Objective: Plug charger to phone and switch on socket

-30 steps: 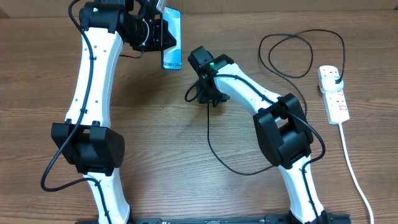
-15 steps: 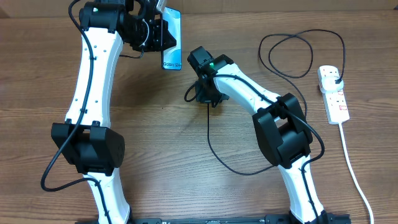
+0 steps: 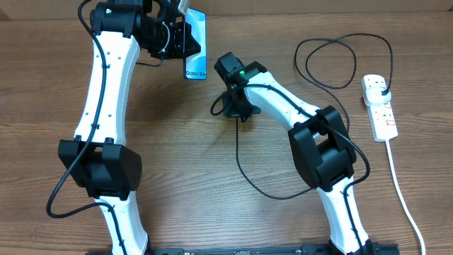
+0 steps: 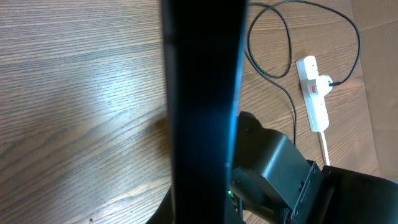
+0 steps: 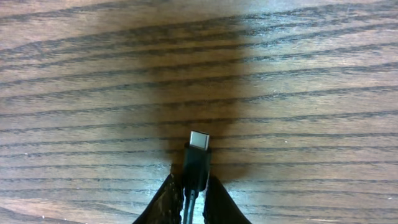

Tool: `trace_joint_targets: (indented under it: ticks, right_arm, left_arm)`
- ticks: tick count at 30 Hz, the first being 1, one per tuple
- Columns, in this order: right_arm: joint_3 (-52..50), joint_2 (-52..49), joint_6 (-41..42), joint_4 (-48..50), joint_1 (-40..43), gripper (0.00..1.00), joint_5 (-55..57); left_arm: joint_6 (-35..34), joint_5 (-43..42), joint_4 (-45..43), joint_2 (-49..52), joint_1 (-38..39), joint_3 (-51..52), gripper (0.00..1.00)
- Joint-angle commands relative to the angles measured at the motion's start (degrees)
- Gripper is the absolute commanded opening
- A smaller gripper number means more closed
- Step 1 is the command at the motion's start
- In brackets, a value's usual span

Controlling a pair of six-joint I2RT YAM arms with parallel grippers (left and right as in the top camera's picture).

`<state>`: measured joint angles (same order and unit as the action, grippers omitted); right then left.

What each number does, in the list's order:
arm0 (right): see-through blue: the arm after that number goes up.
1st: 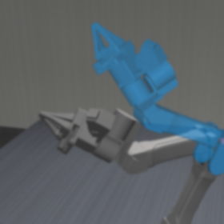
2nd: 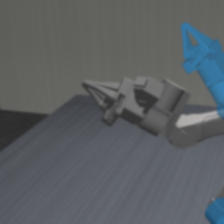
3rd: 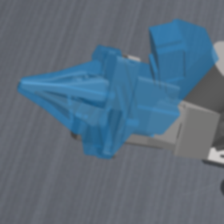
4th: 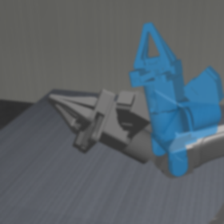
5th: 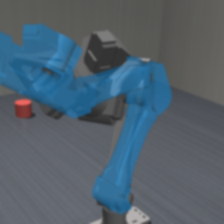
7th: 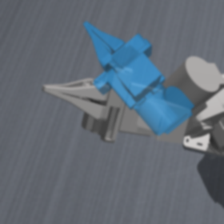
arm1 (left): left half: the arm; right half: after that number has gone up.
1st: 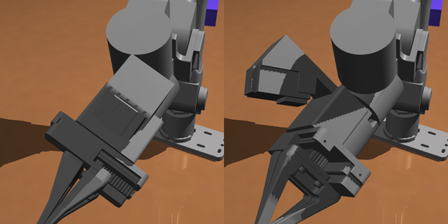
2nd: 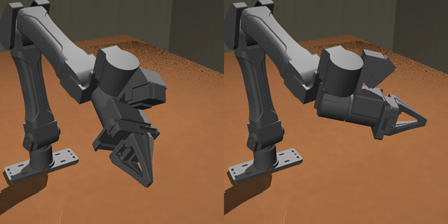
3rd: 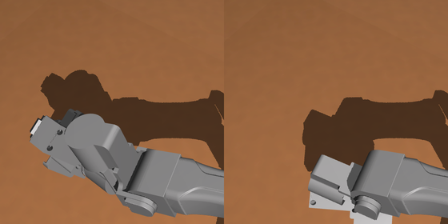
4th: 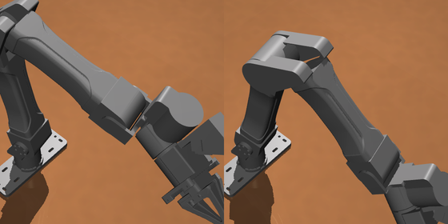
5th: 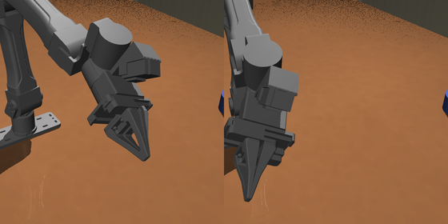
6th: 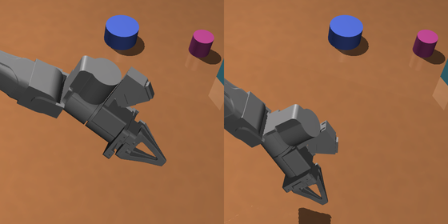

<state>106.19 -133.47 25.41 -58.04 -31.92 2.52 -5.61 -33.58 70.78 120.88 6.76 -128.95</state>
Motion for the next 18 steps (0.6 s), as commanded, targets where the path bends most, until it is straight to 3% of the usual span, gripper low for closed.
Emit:
trace_joint_targets:
  ticks: [1, 10, 15, 18]
  right_arm:
    - [-0.6, -3.0, 0.1, 0.2, 0.3, 0.07, -0.7]
    - [0.7, -2.8, 0.0, 0.5, 0.9, 0.04, -2.3]
    - [4.0, 0.3, -5.8, -1.0, 3.7, 0.04, -12.8]
    - [4.3, 4.4, -8.5, -1.1, 6.1, 0.04, -21.3]
  left_arm:
    - [-0.4, -0.5, -0.1, -0.3, 0.2, -0.5, 0.04]
    - [-0.3, -0.5, -0.1, -0.3, 0.2, -0.5, 0.04]
    - [0.5, -2.3, -1.0, -0.3, 0.2, -0.5, 0.04]
    - [0.9, -8.5, -3.7, -0.3, 0.0, -0.5, 0.04]
